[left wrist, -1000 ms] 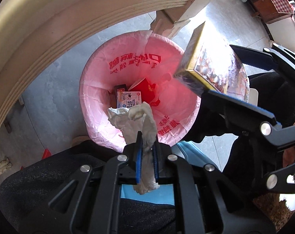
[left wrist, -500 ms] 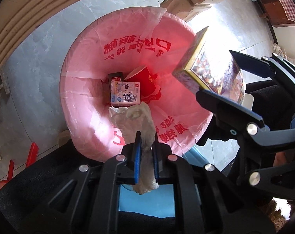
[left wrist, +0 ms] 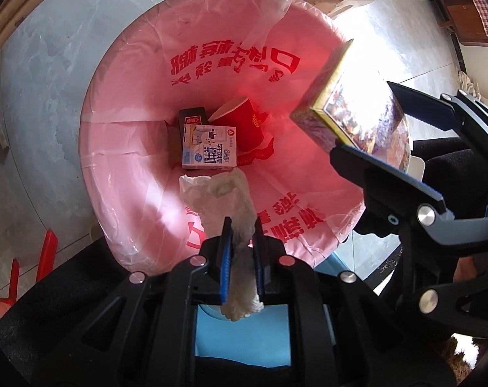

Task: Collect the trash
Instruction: 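Open the left tool dropping the tissue while the right tool drops the snack box, then move both open tools back over the table toward the two medicine boxes, then lower the left tool around the white medicine box while the right tool reaches the blue bear box, then grasp the white medicine box with the left tool while the right tool grasps the blue bear box, then carry the white box and blue bear box with both tools over the pink bin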

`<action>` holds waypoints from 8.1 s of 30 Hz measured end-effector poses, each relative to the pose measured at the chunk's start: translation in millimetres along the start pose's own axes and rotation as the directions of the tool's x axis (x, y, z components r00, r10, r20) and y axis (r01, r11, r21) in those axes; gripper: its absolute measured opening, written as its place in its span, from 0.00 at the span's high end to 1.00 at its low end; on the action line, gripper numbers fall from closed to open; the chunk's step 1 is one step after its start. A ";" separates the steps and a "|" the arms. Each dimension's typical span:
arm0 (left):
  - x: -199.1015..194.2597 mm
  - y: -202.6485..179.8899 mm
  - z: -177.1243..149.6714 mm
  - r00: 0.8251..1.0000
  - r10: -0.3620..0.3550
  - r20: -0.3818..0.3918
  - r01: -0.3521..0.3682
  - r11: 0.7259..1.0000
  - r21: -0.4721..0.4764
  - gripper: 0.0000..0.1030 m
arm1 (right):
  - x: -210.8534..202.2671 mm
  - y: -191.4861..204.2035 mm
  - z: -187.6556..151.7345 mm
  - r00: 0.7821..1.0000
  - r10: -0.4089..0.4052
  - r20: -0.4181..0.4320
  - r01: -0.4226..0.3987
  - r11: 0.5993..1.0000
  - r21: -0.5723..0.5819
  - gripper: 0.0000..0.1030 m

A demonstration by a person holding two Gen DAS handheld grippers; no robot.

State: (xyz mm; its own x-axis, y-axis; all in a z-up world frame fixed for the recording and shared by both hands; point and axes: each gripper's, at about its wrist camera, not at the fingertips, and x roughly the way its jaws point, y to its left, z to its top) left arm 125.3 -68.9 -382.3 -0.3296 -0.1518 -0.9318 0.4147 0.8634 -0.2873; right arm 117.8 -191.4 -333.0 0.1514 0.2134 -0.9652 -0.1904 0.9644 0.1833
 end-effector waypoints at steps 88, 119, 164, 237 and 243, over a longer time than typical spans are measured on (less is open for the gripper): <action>-357.5 11.6 25.5 0.928 0.203 0.314 -0.368 0.642 0.673 0.14 | -258.2 63.2 243.4 0.995 0.102 -0.023 -0.074 0.530 -0.845 0.09; -280.0 70.5 130.2 0.980 0.171 0.103 -0.193 0.688 0.699 0.13 | -129.2 73.3 291.0 0.977 -0.015 -0.211 -0.202 0.221 -0.954 0.09; -292.8 75.4 96.1 0.915 0.199 0.352 -0.321 0.886 0.335 0.28 | -145.6 53.7 310.2 0.997 -0.064 0.041 0.076 0.837 -0.541 0.34; -179.6 -58.3 -98.1 0.917 0.070 0.393 -0.257 0.858 0.446 0.28 | -179.5 62.2 3.5 0.981 -0.055 0.186 0.121 0.923 -0.366 0.34; -151.6 -51.5 -87.5 0.928 0.042 0.371 -0.212 0.877 0.431 0.28 | -143.7 56.1 -2.9 0.985 -0.042 0.165 0.095 0.941 -0.326 0.34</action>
State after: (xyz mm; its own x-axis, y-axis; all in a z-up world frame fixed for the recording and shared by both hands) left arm 79.8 -48.3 -206.9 0.0260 -0.2831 -0.9587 0.7989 0.5824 -0.1503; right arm 82.5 -168.4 -184.5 0.3171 0.1950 -0.9281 -0.4807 0.8766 0.0200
